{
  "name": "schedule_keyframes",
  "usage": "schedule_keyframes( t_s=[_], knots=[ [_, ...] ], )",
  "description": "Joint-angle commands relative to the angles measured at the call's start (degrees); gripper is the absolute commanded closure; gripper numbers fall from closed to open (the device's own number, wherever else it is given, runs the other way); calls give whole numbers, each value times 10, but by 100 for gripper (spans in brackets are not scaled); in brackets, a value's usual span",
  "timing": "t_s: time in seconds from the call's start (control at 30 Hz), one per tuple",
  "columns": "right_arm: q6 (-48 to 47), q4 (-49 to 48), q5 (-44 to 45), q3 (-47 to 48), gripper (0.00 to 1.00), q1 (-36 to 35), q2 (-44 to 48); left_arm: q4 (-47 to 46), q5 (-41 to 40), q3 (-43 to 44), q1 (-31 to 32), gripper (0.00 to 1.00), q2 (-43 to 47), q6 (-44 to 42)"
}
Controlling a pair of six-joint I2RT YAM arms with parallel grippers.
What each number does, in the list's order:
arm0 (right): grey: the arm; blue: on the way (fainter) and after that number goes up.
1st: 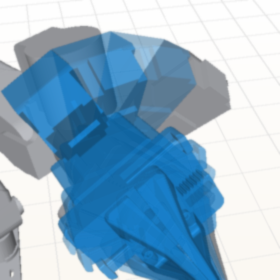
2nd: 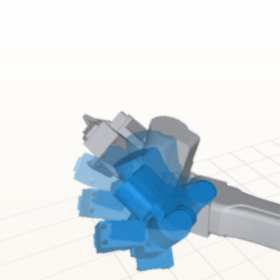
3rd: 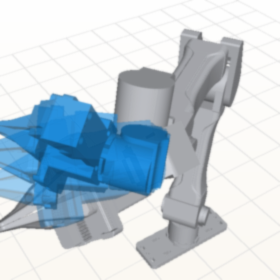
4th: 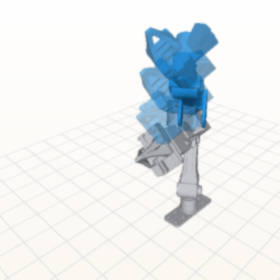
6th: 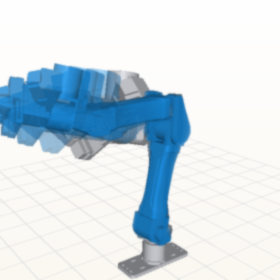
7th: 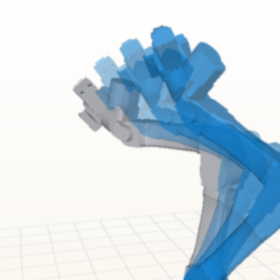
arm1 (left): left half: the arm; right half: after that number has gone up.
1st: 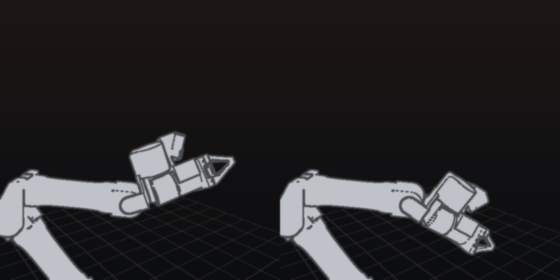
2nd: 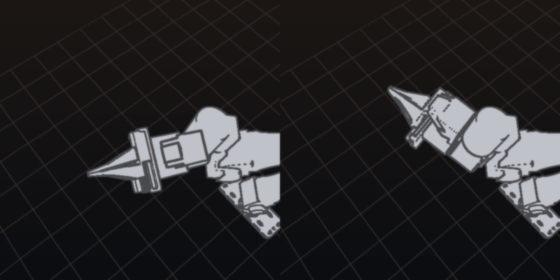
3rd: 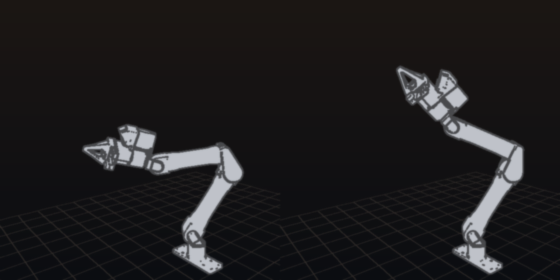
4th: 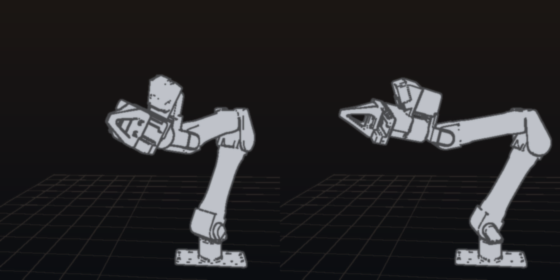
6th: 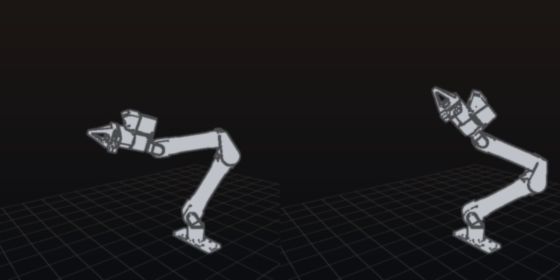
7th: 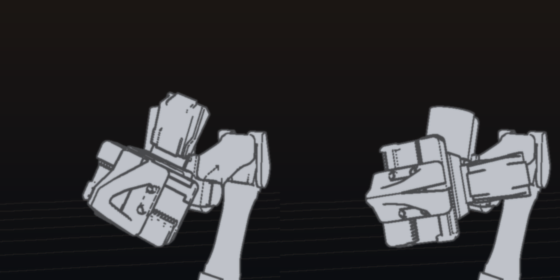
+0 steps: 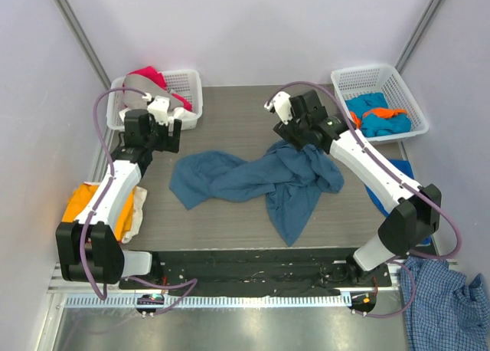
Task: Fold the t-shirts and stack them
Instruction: Move the tshirt to the center of the board, then flatten out the tshirt
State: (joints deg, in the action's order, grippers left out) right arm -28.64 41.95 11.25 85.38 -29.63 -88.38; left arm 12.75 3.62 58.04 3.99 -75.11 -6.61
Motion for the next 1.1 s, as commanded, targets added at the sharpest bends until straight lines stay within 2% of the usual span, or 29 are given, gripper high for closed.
schedule_keyframes(
  t_s=[0.0,0.1,0.13,0.2,0.23,0.27,0.43,0.57,0.8,1.07],
  knots=[
    [-5,-67,189,-32,31,0,-31,18,38,-20,22,11,0,-48],
    [20,-38,122,-63,30,0,-12,35,27,-50,43,12,6,-90],
    [29,-20,36,-70,30,1,-5,38,29,-61,44,12,14,-100],
    [44,29,-51,-79,30,-1,11,40,44,-94,45,12,42,-133],
    [52,42,-127,-84,30,-1,14,53,52,-114,45,12,52,-147],
    [54,54,-144,-93,30,-4,20,61,72,-122,45,12,64,-174],
    [47,51,-164,-183,31,-56,47,151,126,-156,47,12,129,-225],
    [55,37,-193,-235,31,-92,58,164,144,-181,57,12,150,-225],
    [75,12,-186,-286,34,-139,42,125,111,-195,115,15,71,-195],
    [84,15,-208,-314,34,-150,63,90,104,-208,117,18,14,-191]
  ],
)
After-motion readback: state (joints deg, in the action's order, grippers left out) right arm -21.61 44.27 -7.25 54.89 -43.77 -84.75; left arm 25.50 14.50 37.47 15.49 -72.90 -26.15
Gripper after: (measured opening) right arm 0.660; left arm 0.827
